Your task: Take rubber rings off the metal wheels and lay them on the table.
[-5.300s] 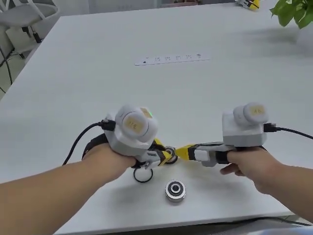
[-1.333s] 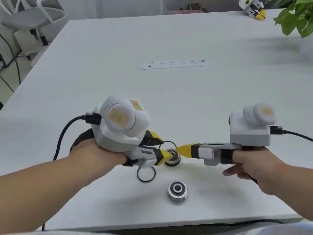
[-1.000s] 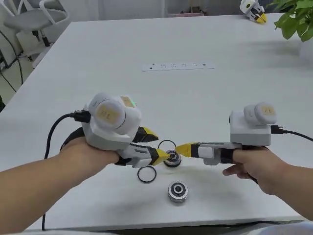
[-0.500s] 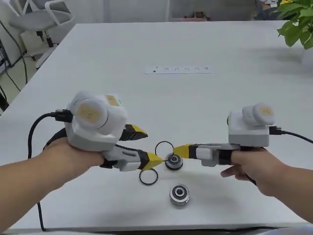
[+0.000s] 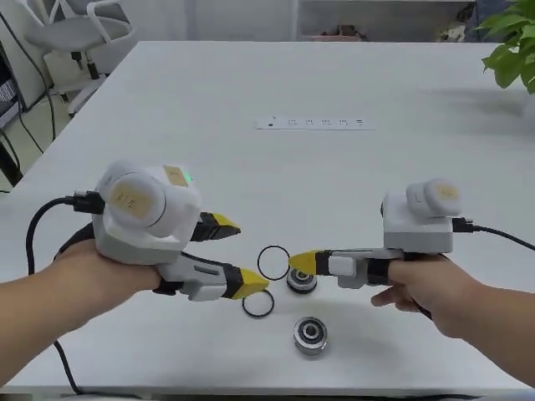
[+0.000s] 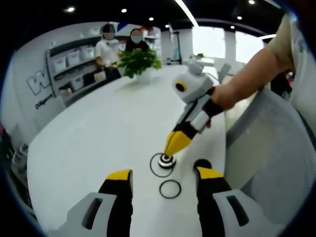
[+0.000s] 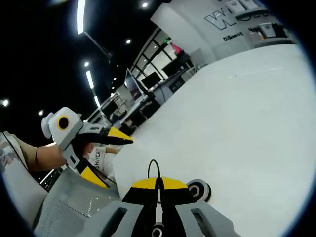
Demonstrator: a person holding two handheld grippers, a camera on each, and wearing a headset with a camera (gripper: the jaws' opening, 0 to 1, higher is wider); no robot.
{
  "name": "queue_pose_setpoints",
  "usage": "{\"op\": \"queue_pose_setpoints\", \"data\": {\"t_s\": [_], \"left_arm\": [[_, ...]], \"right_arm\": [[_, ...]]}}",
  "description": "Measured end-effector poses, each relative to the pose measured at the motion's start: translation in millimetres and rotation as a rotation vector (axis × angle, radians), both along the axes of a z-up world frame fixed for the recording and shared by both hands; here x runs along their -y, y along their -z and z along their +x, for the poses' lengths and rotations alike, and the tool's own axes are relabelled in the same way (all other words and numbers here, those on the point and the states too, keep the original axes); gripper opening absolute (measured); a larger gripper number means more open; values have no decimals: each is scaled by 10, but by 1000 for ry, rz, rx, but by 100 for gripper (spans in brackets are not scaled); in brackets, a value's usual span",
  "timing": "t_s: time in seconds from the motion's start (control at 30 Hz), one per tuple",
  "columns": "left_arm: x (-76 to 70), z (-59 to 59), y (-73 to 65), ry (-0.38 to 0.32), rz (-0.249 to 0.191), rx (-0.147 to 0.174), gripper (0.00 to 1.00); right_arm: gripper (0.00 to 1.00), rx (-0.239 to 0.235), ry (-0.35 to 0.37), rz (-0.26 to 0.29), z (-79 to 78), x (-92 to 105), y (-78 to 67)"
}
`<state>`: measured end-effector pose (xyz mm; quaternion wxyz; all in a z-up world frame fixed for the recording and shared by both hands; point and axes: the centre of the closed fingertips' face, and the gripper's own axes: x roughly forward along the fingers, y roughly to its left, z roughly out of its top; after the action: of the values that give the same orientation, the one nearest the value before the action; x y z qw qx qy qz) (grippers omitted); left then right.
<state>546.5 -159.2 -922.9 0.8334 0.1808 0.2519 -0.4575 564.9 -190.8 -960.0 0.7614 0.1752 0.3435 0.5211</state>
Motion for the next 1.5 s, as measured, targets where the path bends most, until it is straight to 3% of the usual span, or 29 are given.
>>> {"op": "queue_pose_setpoints", "data": {"t_s": [0.5, 1.07, 1.5], "left_arm": [[-226, -20, 25, -34, -7, -4, 56], [-312, -76, 65, -47, -2, -9, 57], [-348, -92, 96, -57, -1, -16, 57]], "right_arm": [[0, -43, -39, -36, -69, -127, 124], [0, -129, -65, -80, -161, -186, 312], [0, -166, -65, -110, -165, -174, 437]]}}
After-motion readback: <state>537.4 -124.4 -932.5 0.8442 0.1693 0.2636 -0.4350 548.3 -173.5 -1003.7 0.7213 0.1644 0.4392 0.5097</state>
